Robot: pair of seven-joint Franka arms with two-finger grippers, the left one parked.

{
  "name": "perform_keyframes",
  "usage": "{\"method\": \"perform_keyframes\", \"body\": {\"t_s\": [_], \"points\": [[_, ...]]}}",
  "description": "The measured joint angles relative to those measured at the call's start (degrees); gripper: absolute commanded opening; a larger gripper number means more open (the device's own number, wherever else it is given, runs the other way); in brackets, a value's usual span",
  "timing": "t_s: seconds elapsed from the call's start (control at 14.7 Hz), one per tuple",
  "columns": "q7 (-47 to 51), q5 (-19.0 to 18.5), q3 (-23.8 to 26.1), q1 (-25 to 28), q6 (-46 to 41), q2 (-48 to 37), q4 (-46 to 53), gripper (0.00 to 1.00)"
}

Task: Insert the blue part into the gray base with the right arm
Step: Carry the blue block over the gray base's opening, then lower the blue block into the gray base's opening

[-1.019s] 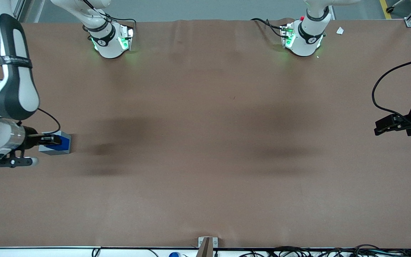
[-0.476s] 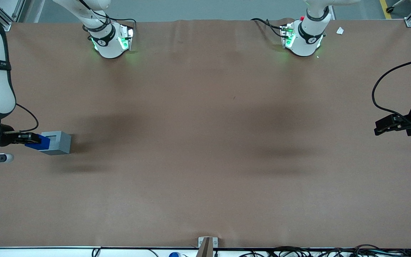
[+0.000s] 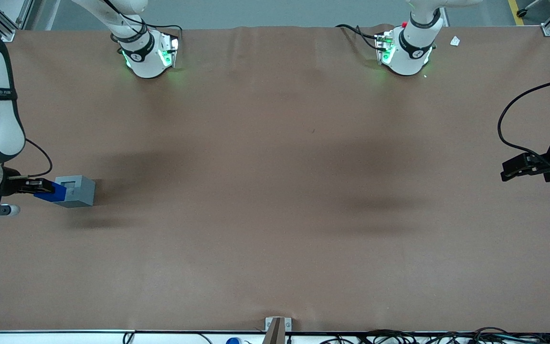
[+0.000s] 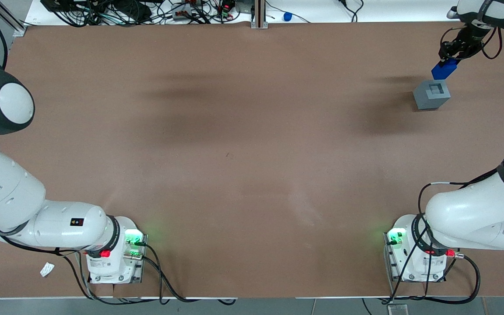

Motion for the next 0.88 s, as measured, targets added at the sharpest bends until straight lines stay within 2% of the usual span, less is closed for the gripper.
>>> {"method": "perform_keyframes", "body": {"t_s": [0.88], "points": [[-0.01,-0.32,0.00,-0.20,2.12,0.94,-4.00,0.10]]}}
